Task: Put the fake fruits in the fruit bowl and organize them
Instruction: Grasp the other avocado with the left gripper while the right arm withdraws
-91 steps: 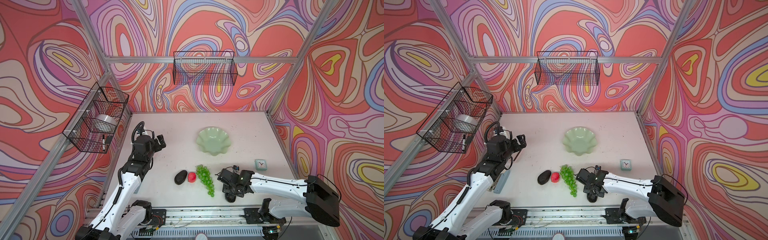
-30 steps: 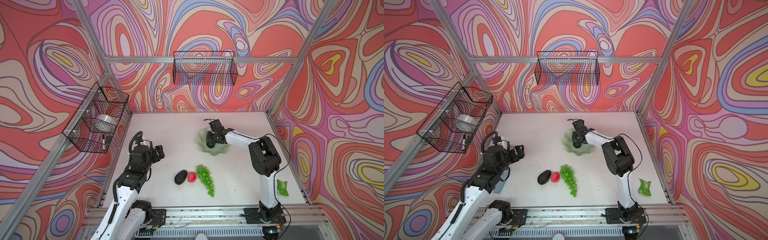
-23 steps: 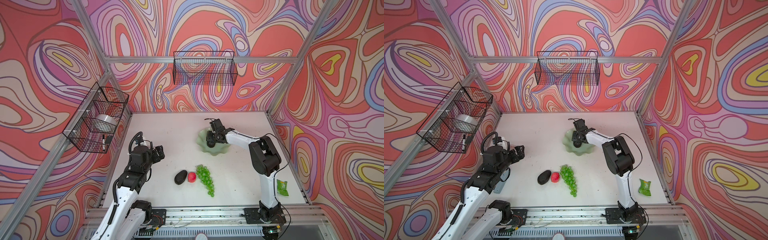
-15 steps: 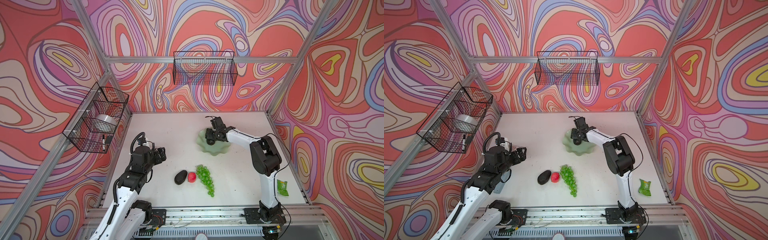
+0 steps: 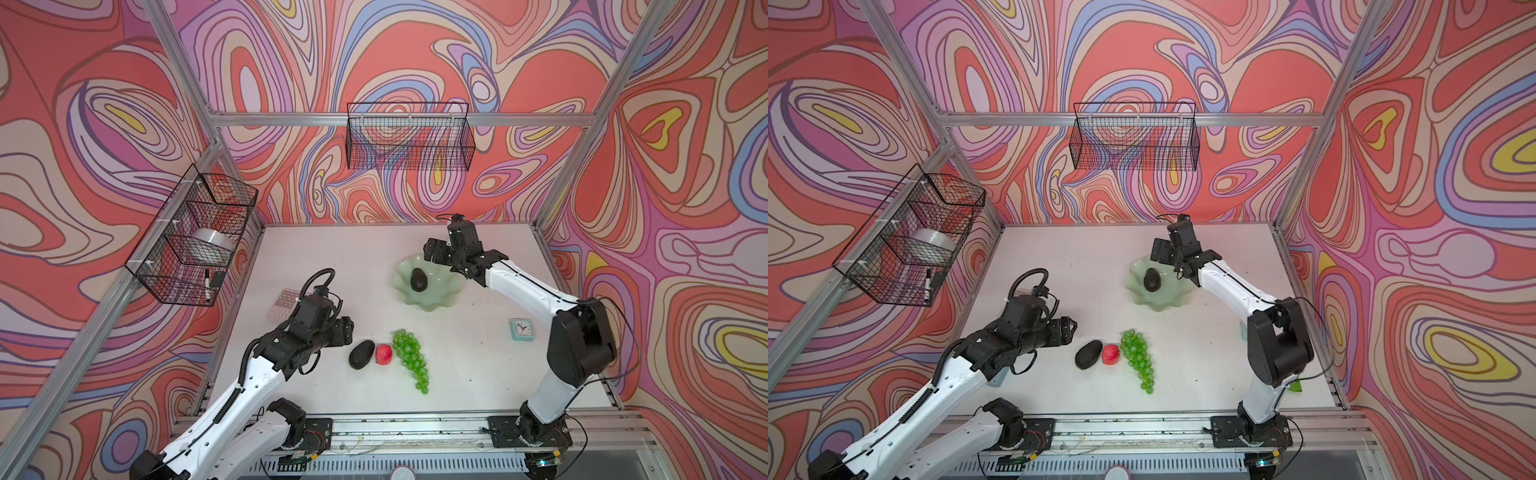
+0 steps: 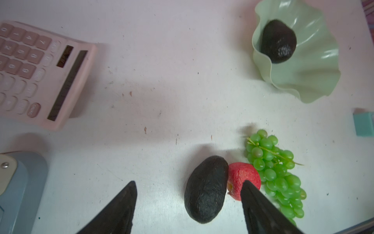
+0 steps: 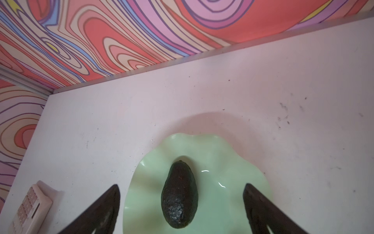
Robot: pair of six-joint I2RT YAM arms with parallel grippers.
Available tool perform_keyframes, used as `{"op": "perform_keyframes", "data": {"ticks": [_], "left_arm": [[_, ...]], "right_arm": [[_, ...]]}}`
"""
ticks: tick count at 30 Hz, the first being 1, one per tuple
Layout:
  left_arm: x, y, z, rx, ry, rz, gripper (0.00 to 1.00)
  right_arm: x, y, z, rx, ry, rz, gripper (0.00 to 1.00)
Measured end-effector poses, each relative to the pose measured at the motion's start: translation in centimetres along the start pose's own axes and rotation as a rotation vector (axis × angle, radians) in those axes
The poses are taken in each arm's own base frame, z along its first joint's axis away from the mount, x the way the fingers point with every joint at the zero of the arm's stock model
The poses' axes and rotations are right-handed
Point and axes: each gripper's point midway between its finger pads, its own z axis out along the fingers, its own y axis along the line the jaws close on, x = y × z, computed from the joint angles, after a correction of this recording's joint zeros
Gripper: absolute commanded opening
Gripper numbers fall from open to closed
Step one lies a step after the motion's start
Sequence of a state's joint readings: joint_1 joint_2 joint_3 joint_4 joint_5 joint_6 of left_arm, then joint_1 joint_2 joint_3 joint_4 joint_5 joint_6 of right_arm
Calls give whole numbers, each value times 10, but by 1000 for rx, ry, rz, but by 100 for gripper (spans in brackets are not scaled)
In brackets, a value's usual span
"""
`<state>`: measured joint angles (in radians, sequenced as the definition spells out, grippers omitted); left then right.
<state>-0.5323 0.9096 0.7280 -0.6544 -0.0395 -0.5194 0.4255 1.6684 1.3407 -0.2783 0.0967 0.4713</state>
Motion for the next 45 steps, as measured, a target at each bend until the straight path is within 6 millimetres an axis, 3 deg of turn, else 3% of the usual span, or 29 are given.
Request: {"op": "perform_keyframes", "data": {"ticks": [4, 10, 20, 25, 29, 32, 37, 41, 45], "left_arm": [[28, -9, 18, -39, 128, 97, 80], [56, -17, 37, -85, 262, 188, 81], [75, -13, 62, -151, 381, 199, 80], [92, -6, 77, -197, 464, 203, 72], [98, -1, 82, -212, 497, 185, 56], [95, 1, 82, -216, 493, 166, 47], [77, -3, 75, -206, 442, 153, 41], [47, -20, 60, -144, 351, 159, 42], [2, -51, 45, -63, 243, 199, 43]], "right_arm": [[-4, -1, -20, -9, -34, 3, 98], [14, -14, -21, 23, -4, -3, 98], [16, -18, -28, 37, -6, -11, 98], [11, -18, -33, 37, -21, -16, 98], [7, -17, -37, 36, -36, -17, 98], [5, -17, -39, 37, -44, -16, 98], [6, -18, -39, 41, -42, -17, 98], [6, -19, -39, 42, -43, -17, 98], [6, -20, -39, 50, -46, -20, 98]]}}
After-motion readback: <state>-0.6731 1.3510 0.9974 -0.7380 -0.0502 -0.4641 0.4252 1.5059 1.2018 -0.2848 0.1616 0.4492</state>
